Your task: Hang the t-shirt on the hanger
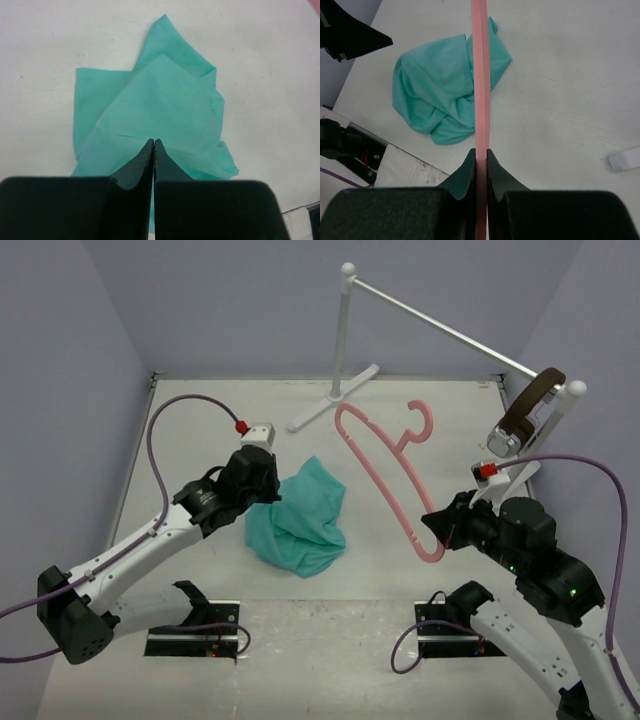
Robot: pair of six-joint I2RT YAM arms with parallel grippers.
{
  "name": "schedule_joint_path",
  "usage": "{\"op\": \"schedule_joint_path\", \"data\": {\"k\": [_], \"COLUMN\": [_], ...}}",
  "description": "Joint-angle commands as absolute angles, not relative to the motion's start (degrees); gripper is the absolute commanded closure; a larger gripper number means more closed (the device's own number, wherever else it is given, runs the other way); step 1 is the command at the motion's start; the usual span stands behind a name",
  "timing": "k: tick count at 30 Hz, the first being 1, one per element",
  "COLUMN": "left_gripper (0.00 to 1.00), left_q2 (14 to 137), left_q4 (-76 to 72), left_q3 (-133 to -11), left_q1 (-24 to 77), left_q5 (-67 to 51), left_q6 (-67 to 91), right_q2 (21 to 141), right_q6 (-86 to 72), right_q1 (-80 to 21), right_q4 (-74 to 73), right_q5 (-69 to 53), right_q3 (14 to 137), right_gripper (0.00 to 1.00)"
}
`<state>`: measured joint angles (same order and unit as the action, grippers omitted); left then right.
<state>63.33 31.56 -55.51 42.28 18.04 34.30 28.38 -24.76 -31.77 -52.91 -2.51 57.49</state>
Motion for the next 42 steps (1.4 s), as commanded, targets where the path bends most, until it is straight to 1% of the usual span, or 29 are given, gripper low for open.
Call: {"op": "schedule_joint_path", "data": {"k": [1,4,7,8,9,10,11,12,13,15,18,19,22,24,26,28,29,32,36,40,42], "left_gripper": [1.00,1.00,1.00,0.92,0.77,0.48,0.11,0.03,0.00,0.00,0.08,0.13,0.18,0.23,0.54,0.80,1.00,1.00,1.00,1.00,1.00], "left_q2": [66.93,71.50,77.76,78.31,78.20,77.10,74.87,72.35,70.24,66.42,62.65,61.50,60.53,61.04,63.18,65.07,65.78,66.06,66.95,73.20,79.03], "left_q4": [34.17,29.99,34.01,36.33,38.70,40.28,40.91,41.20,40.76,38.88,34.96,33.73,28.64,26.47,25.30,23.91,23.92,23.29,21.71,23.12,23.62], "left_q3": [-55.32,-57.03,-65.05,-66.51,-67.15,-66.94,-65.41,-62.17,-57.34,-49.94,-42.27,-40.86,-36.51,-35.52,-35.36,-35.80,-36.39,-39.81,-50.06,-63.07,-68.62], "left_q1": [47.80,51.17,53.06,53.42,53.72,53.87,53.87,53.81,53.68,52.75,49.91,49.59,48.18,47.21,46.66,46.41,46.41,47.55,48.70,49.25,49.34], "left_q5": [21.63,20.86,24.74,27.19,30.02,32.94,35.73,37.59,38.80,39.63,37.48,36.86,33.76,33.04,32.75,32.59,32.24,30.80,26.96,22.06,19.36], "left_q6": [33.87,29.41,30.14,32.74,36.19,40.60,45.73,49.50,52.37,55.93,58.10,58.35,57.68,57.36,56.25,54.80,53.85,49.47,38.71,31.00,28.09], "right_q2": [28.36,28.75,29.03,28.81,28.48,28.08,27.64,27.36,27.19,26.56,26.50,26.87,28.05,28.66,29.18,29.09,29.00,28.41,28.87,27.77,27.04], "right_q6": [-23.64,-23.68,-24.23,-24.39,-24.48,-24.52,-24.48,-24.26,-24.12,-24.08,-24.09,-24.17,-23.96,-23.76,-23.68,-23.82,-23.91,-24.10,-23.82,-24.43,-25.38], "right_q1": [-31.90,-31.82,-31.90,-31.90,-31.90,-31.90,-31.90,-31.90,-31.90,-31.90,-31.90,-31.90,-31.90,-31.90,-31.90,-31.90,-31.90,-31.90,-31.90,-31.87,-31.87], "right_q4": [-51.47,-50.73,-51.02,-51.37,-51.74,-52.10,-52.51,-53.18,-53.81,-54.05,-53.06,-52.75,-52.35,-52.29,-52.23,-51.95,-52.04,-52.12,-52.42,-53.45,-54.62], "right_q5": [-1.54,-1.26,-0.81,-0.65,-0.40,-0.20,-0.08,-0.02,0.98,1.67,0.36,0.35,-1.35,-1.82,-2.29,-2.82,-3.00,-3.52,-4.79,-1.91,0.18], "right_q3": [59.63,59.80,60.25,60.32,60.36,60.38,60.37,60.31,60.29,59.95,59.42,59.41,59.48,59.74,59.62,59.41,59.33,59.33,59.68,61.03,61.68], "right_gripper": [1.00,1.00,1.00,1.00,1.00,1.00,1.00,1.00,1.00,1.00,1.00,1.00,1.00,1.00,1.00,1.00,1.00,1.00,1.00,1.00,1.00]}}
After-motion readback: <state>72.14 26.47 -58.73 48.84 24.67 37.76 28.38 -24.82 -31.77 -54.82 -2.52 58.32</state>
